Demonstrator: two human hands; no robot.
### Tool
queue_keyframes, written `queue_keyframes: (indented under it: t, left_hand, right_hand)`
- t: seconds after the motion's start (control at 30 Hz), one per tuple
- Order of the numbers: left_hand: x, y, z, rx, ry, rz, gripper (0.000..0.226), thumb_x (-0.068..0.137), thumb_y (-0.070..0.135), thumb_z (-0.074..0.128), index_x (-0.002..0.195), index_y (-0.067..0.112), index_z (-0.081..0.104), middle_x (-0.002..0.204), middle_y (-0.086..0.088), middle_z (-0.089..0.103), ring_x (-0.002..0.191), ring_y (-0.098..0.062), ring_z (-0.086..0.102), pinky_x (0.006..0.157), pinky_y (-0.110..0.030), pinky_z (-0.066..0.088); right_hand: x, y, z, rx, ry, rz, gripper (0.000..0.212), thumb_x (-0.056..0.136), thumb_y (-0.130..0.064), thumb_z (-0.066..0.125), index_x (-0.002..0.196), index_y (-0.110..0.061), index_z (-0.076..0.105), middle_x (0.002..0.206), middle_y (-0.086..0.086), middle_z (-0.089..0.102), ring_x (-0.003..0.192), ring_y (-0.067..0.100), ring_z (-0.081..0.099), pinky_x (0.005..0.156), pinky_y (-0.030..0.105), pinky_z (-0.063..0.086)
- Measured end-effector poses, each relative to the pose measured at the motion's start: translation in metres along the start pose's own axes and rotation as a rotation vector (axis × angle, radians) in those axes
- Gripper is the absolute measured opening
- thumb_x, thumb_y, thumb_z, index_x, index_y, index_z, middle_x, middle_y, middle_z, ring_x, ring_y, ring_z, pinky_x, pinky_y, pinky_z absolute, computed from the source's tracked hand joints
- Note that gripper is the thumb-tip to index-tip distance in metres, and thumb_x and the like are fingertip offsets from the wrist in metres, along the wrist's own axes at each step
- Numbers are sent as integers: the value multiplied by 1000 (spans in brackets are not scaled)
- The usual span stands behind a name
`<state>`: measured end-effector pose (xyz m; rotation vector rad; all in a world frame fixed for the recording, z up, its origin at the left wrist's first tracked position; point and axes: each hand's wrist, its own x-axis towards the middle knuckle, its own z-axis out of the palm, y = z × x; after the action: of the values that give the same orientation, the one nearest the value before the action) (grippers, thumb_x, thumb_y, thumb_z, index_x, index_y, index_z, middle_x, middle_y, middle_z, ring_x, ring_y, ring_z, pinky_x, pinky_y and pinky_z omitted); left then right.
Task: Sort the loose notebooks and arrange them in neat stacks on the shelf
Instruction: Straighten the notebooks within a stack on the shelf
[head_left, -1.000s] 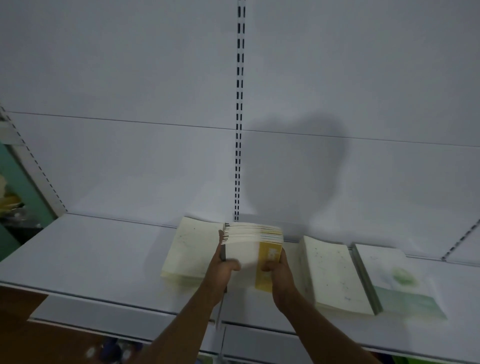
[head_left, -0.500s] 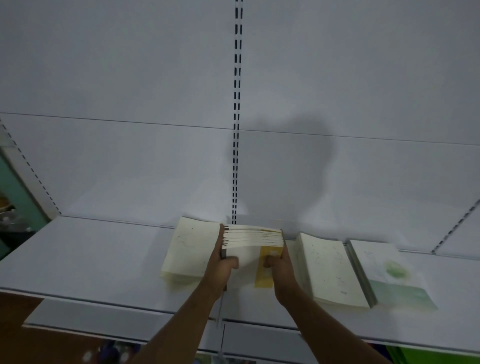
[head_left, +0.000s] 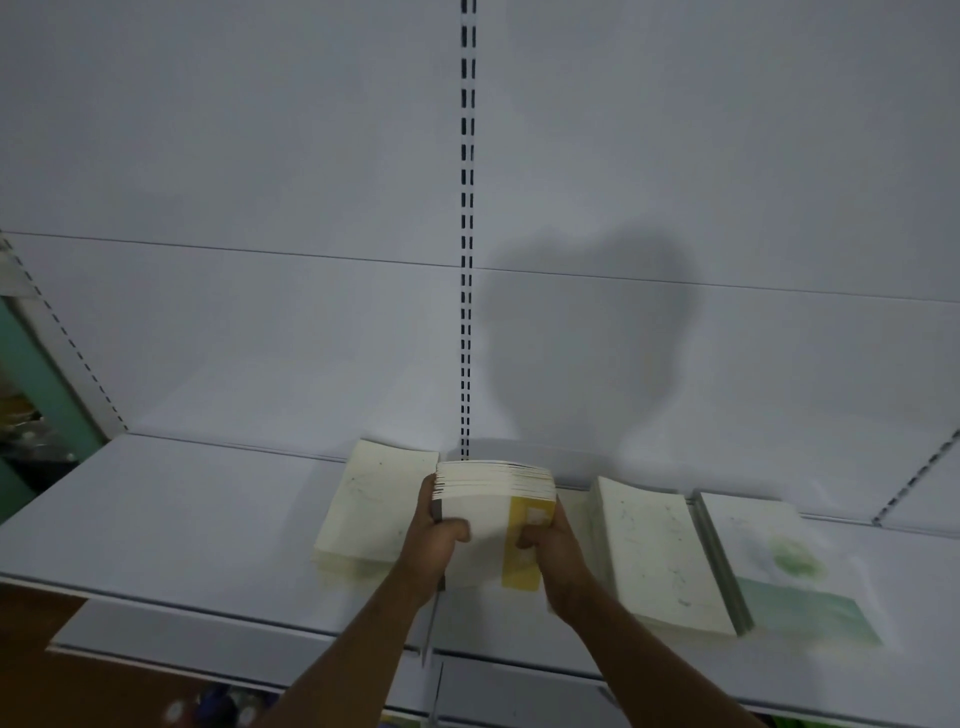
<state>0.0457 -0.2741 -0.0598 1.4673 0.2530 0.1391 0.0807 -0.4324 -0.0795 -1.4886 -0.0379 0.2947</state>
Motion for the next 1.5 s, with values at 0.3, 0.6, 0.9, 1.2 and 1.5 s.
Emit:
queue_keyframes:
  t: [0.3,0.6,0.9,1.2,1.5]
  left_hand:
    - [2,0,-3,5,4,-16,70,48,2,61,112,30,54,110,2,64,105,-18,59,73,-27,53]
    - [-9,-25,-12,122,28,-9,70,70,-19,50,127,22,49,112,1,64,97,-15,62,68,-24,53]
    - [-3,-27,-17,185,51,-27,57,84,-13,52,135,11,44,117,-7,63,101,-19,61,73,-18,53]
    - [24,-10,-1,513,94,-223,37,97,21,50,130,7,42,124,-14,55,105,-25,55,91,-36,48]
    - [28,-21,15,869,57,-330,56,99,17,43,144,-3,18,144,-19,40,130,-29,45,103,-30,39]
  right_hand:
    - [4,-4,2,-13,49,50,60,55,-10,53,111,-30,54,105,1,64,97,21,60,70,32,48]
    - [-9,10,-6,-162,-22,39,40,88,2,47,115,-28,46,112,2,58,103,18,58,74,26,49]
    - [-7,3,-14,-264,8,-72,26,92,-5,57,110,-23,60,101,-8,68,92,4,65,65,14,52]
    - [24,2,-13,-298,177,303,35,93,-28,59,104,5,65,98,14,68,83,24,63,77,37,54]
    - [36,14,-11,-580,122,345,44,92,-30,59,114,7,62,113,21,65,105,34,63,94,46,50]
